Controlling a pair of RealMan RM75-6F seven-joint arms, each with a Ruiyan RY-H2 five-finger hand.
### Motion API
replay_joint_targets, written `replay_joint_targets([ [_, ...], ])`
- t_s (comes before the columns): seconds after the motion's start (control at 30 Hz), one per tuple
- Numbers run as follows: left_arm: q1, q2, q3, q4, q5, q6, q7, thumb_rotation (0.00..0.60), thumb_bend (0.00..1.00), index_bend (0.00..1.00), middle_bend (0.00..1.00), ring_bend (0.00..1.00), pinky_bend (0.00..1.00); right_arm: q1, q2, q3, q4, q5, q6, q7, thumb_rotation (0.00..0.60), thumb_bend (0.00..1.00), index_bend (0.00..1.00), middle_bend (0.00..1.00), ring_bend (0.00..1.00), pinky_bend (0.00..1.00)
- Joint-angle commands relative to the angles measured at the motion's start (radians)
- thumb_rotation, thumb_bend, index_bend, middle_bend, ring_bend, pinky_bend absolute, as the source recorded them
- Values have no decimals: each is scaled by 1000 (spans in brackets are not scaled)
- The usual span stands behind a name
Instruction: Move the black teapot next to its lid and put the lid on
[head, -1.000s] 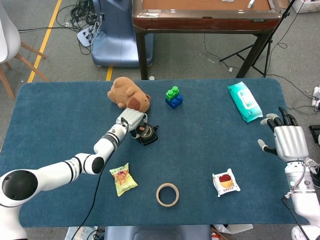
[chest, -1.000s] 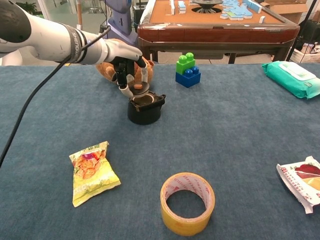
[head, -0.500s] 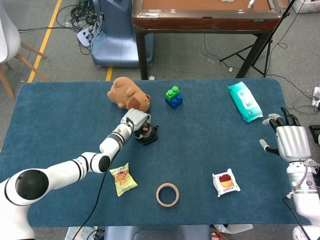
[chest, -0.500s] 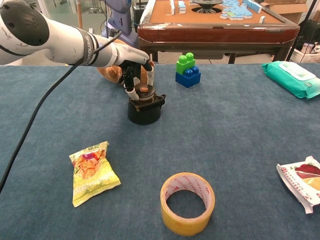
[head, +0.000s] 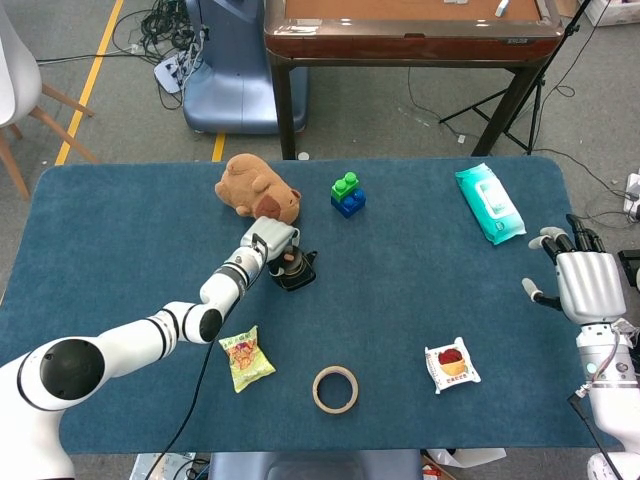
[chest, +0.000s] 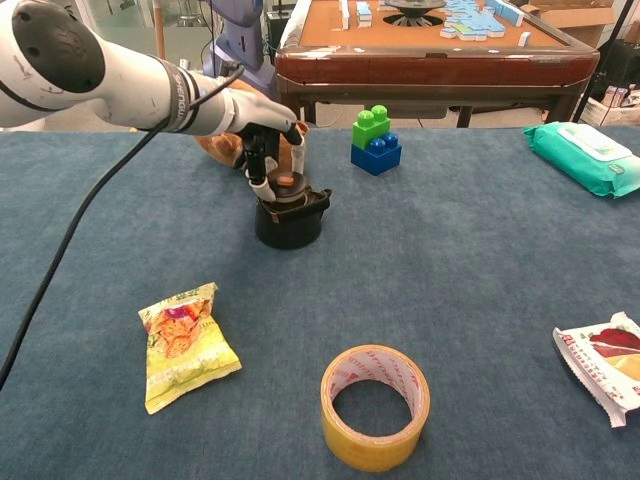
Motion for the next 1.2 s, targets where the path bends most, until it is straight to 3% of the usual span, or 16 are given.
replay_joint_targets([
  [0.03, -2, -1, 2, -1, 2, 1, -2, 600, 215, 296, 793, 638, 577, -2, 1, 1, -2, 2, 3, -1, 600, 201, 357, 268, 70, 160],
  [0.43, 0, 5, 0, -2, 14, 4, -30, 600, 214, 277, 792, 636, 577, -7, 7, 3, -11, 4, 14, -7, 600, 202, 357, 279, 70, 160],
  [0.77, 24, 67, -8, -55, 26, 8, -70, 600, 215, 369, 795, 641, 577, -1, 2, 4, -12, 2, 10, -11, 600, 201, 357, 279, 70, 159],
  [1.2, 9, 55, 23, -62, 28, 10, -55, 569, 215, 347, 793, 641, 578, -3, 3, 3, -20, 5, 14, -22, 600, 202, 357, 279, 70, 156],
])
